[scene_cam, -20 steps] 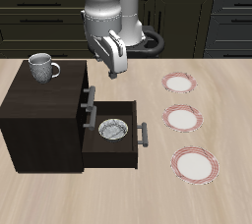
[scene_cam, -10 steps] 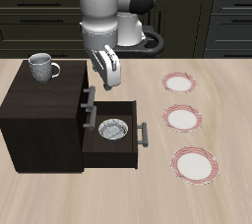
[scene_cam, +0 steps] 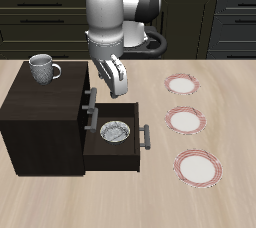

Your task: Place the bowl on the nearest plate relative to the robot

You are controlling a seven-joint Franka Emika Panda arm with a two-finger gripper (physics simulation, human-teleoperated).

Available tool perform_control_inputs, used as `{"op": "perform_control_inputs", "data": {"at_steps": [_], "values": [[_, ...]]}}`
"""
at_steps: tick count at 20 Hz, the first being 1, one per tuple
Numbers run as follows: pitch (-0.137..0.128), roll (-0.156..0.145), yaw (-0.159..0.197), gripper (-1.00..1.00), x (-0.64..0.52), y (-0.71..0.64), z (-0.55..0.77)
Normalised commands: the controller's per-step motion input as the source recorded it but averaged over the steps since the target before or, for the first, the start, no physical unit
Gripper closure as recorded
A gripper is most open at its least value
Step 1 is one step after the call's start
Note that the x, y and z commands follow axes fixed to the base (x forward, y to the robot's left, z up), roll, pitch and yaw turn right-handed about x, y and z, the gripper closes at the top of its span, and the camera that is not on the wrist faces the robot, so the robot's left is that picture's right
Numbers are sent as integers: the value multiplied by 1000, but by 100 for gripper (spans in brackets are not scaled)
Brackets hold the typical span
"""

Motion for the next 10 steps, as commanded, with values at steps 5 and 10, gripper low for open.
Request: {"op": "perform_control_inputs", "data": {"at_steps": [5, 10], "values": [[-11, 60, 47, -100, -54, 238, -260], [-32, 40, 47, -100, 42, 164, -202]]}}
